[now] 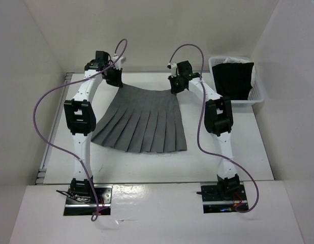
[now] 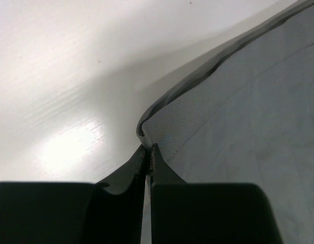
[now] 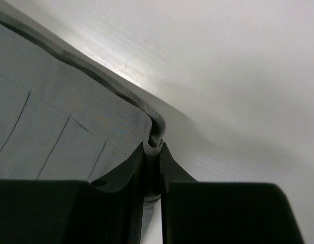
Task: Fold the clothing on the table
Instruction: Fold the skirt
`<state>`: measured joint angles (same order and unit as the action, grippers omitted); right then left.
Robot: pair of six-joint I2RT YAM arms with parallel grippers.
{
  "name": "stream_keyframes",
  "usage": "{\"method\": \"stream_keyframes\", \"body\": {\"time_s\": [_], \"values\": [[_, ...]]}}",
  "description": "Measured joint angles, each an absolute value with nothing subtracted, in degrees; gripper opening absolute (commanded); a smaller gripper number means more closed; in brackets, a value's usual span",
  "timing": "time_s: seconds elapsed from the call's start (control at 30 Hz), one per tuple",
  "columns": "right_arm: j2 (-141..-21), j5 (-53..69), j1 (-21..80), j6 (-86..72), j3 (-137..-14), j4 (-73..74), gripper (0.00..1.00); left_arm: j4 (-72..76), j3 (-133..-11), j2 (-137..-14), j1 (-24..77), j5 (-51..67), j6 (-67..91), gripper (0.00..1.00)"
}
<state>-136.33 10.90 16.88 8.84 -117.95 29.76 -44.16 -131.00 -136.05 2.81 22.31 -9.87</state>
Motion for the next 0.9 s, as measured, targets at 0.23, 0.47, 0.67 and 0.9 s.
{"method": "stream_keyframes", "body": {"time_s": [0.23,0.47,0.67,0.9], "values": [[-138.1,10.0,16.9,8.8,-122.5,31.3,0.00,-50.0,-141.7,-142.1,2.7,22.0,-9.0,0.00],[-130.1,13.2,16.9,10.3,-114.0,32.7,0.00,-56.2,-141.2,-139.9,1.5,23.4,-11.3,0.00],[-115.3,15.7,17.4,11.9,-105.7,32.6,0.00,-56.8,-128.7,-127.1,0.7,24.8,-13.6,0.00],[-107.1,16.8,18.5,14.0,-102.6,33.0,0.00,-57.1,-122.8,-116.7,0.6,26.5,-17.9,0.00]]}}
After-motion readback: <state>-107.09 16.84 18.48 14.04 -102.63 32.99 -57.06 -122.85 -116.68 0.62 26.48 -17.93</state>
